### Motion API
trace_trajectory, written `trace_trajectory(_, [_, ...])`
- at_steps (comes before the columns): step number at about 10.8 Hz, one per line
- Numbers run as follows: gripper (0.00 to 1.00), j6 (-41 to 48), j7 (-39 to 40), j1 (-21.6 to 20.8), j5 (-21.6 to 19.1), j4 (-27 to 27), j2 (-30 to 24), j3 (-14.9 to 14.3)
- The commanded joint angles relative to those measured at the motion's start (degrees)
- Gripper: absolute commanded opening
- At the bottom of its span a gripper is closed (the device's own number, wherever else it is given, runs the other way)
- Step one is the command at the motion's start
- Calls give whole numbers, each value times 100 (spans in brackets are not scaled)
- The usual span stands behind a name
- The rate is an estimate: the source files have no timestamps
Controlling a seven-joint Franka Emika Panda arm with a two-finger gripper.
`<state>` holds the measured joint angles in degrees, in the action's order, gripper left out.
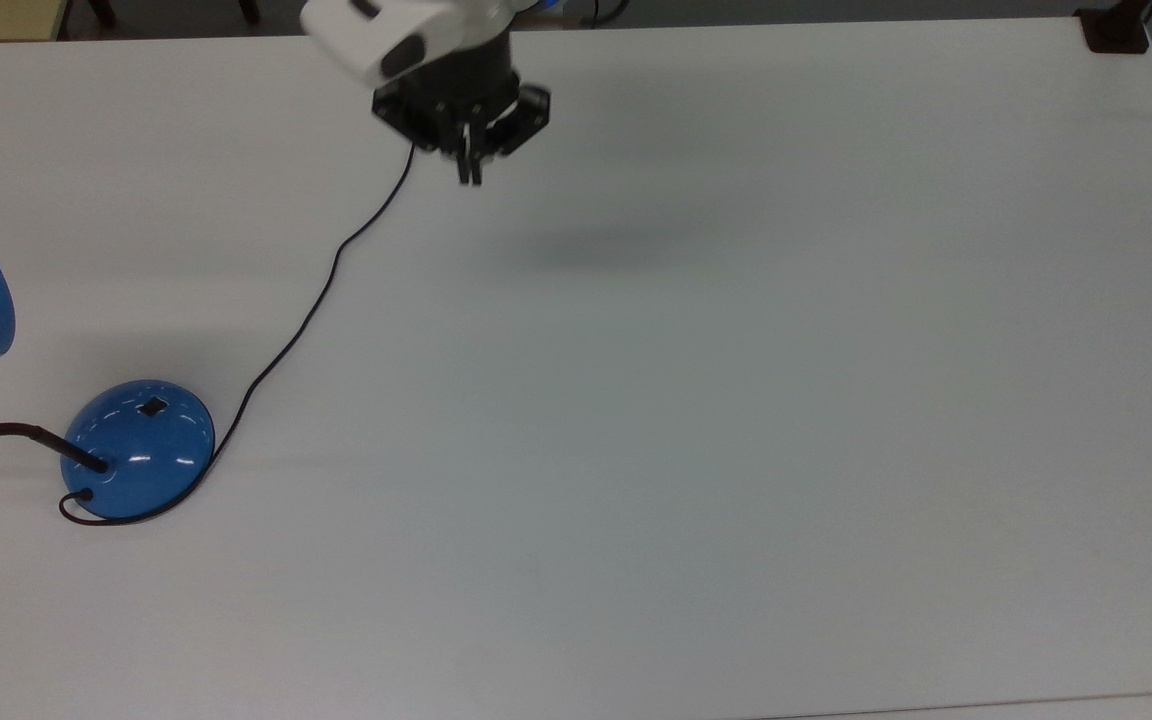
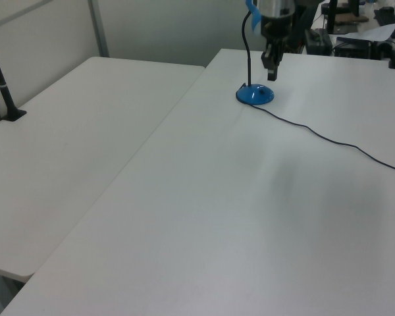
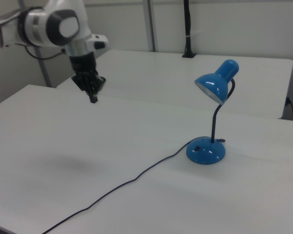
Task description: Turn off the lamp
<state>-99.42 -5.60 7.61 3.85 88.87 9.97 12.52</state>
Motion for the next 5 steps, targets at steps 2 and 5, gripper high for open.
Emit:
trace_trajectory(2, [56,528,349,-1224,55,87,-635,-1021])
trace_trajectory(5, [100,853,332,-1648,81,87,-741,-1365])
